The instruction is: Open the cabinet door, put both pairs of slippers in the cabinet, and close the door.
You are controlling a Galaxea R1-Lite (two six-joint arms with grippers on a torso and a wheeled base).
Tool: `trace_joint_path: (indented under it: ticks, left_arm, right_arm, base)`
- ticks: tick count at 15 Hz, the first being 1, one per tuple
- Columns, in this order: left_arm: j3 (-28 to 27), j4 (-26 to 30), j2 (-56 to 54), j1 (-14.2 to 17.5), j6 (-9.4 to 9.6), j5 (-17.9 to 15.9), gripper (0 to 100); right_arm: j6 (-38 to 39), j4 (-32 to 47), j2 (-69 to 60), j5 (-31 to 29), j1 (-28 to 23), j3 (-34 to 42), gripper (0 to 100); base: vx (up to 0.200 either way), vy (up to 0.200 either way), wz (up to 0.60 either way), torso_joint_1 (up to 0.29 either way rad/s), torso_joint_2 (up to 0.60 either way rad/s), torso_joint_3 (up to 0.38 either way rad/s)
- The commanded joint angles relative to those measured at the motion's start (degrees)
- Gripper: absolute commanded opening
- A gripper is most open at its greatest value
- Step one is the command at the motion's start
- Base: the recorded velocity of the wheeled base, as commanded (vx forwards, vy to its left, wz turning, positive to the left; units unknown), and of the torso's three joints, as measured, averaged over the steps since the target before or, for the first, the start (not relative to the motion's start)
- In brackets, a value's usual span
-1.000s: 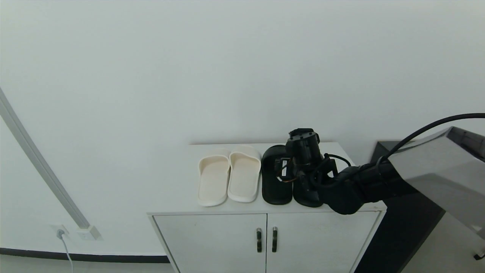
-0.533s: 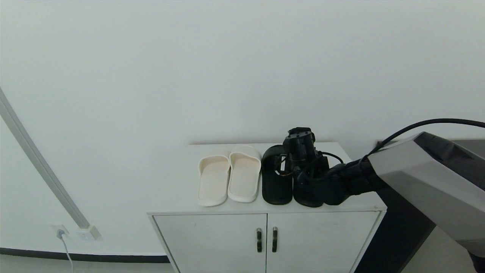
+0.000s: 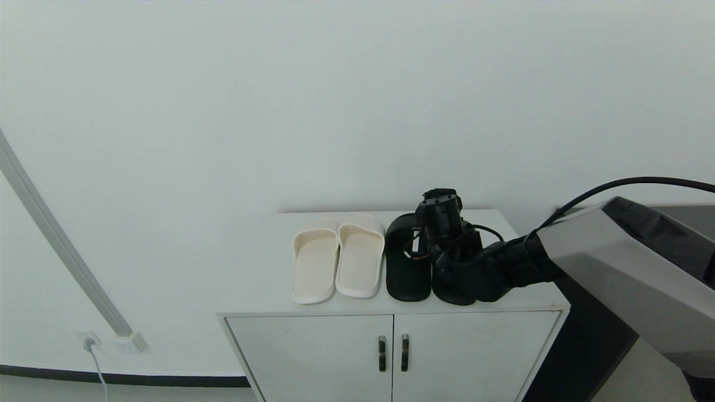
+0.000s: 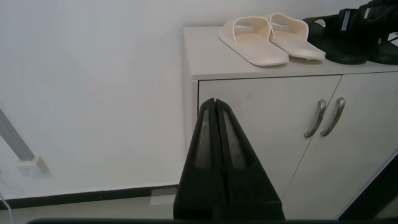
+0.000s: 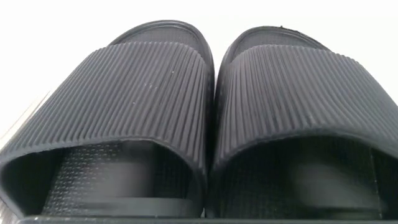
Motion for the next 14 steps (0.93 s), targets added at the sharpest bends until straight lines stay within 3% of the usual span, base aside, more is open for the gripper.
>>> trace_joint_path:
  ticks: [1, 6, 10, 14]
  left_arm:
    - [0.01, -0.01, 0.07, 0.01, -0.01, 0.01, 0]
    - [0.01, -0.01, 0.07, 0.01, -0.01, 0.01, 0]
    - [0.01, -0.01, 0.07, 0.01, -0.01, 0.01, 0]
    - [0.01, -0.01, 0.07, 0.01, -0.01, 0.01, 0]
  right_arm:
    - [0.01, -0.02, -0.49, -0.12, 0.03, 0.22, 0]
    - [-0.16, 0.07, -3.57, -1.52, 0.56, 1.80, 0]
    - [-2.89, -0.28, -13.94, -0.91, 2.23, 11.03, 0]
    - [-7.46, -3.71, -29.24, 8.59, 6.97, 28.70, 0]
  base:
    - [0.000, 0.000, 0.00, 0.000, 0.00, 0.000]
    - [0.000, 0.000, 0.00, 0.000, 0.00, 0.000]
    - [0.000, 0.000, 0.00, 0.000, 0.00, 0.000]
    - [0.000, 0.000, 0.00, 0.000, 0.00, 0.000]
